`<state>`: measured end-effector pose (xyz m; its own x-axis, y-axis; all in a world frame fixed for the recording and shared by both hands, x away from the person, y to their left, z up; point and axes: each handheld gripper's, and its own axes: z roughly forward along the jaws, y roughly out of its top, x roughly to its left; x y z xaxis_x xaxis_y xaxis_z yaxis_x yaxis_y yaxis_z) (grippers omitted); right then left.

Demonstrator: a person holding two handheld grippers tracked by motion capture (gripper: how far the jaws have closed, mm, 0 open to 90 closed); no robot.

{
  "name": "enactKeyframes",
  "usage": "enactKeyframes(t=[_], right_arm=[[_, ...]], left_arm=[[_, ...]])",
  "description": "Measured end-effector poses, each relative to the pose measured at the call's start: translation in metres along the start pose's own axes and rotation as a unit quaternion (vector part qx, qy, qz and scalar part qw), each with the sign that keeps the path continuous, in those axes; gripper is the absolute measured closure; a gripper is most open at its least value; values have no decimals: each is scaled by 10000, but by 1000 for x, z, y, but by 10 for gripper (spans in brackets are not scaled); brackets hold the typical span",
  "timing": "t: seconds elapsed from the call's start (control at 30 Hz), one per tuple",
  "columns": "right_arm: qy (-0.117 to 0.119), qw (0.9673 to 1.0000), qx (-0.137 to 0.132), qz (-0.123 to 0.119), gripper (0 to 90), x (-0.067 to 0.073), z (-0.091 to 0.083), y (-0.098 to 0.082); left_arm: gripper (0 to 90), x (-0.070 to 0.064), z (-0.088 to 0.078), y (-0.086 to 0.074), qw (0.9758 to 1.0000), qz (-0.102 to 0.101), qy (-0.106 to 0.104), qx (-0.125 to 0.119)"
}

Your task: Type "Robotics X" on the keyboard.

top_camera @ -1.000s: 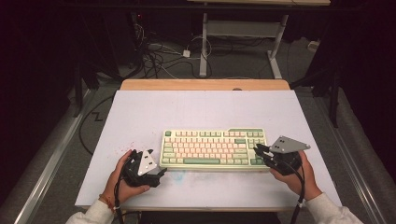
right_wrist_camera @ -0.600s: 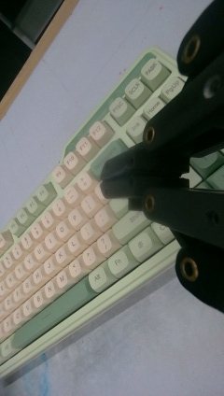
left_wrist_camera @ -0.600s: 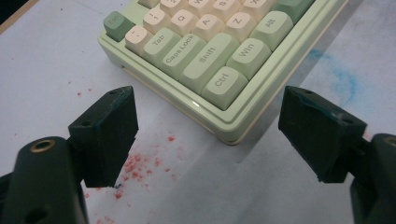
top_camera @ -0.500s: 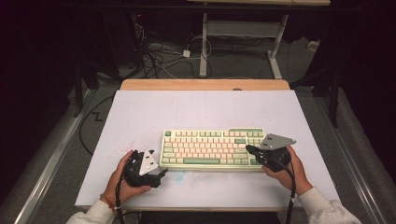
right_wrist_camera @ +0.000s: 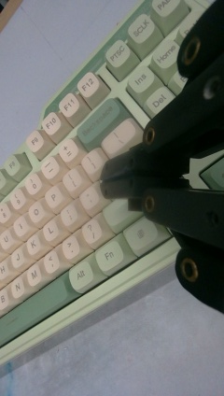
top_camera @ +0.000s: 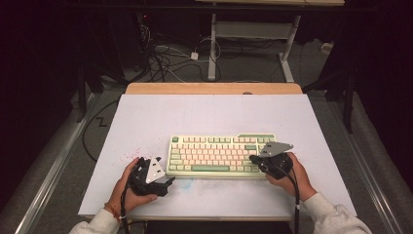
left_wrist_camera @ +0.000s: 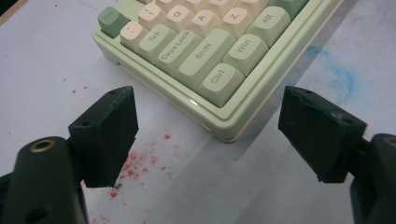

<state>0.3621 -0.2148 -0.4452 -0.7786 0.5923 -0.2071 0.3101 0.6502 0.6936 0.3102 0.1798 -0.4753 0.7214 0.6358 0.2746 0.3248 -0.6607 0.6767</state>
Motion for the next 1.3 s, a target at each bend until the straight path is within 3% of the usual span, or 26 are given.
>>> enactKeyframes(t=[0.23, 0.37, 0.47, 0.57, 0.67, 0.8, 1.13, 1.3], right_arm=[[13, 10000, 48, -15, 900, 0, 4, -3], [-3, 10000, 57, -30, 900, 1, 6, -7], [8, 10000, 45, -30, 900, 1, 6, -7], [-7, 10000, 27, -23, 900, 1, 6, -7], [-30, 10000, 22, -15, 900, 2, 6, -8], [-39, 10000, 25, -30, 900, 2, 6, -8], [-49, 10000, 23, -24, 900, 3, 6, -8], [-71, 10000, 18, -29, 900, 4, 6, -8]], left_arm=[[217, 1, -3, 1, 9999, -93, 17, -61], [282, 3, -8, 2, 9995, -216, -108, -211], [386, 4, -14, 6, 9989, -312, -157, -315], [567, 8, -21, 8, 9971, -421, -399, -496], [742, 12, -24, 10, 9964, -485, -485, -502], [867, 15, -25, 13, 9963, -499, -551, -438], [876, 19, -19, 27, 9966, -542, -608, -140], [876, 19, -12, 38, 9962, -451, -744, -22]])
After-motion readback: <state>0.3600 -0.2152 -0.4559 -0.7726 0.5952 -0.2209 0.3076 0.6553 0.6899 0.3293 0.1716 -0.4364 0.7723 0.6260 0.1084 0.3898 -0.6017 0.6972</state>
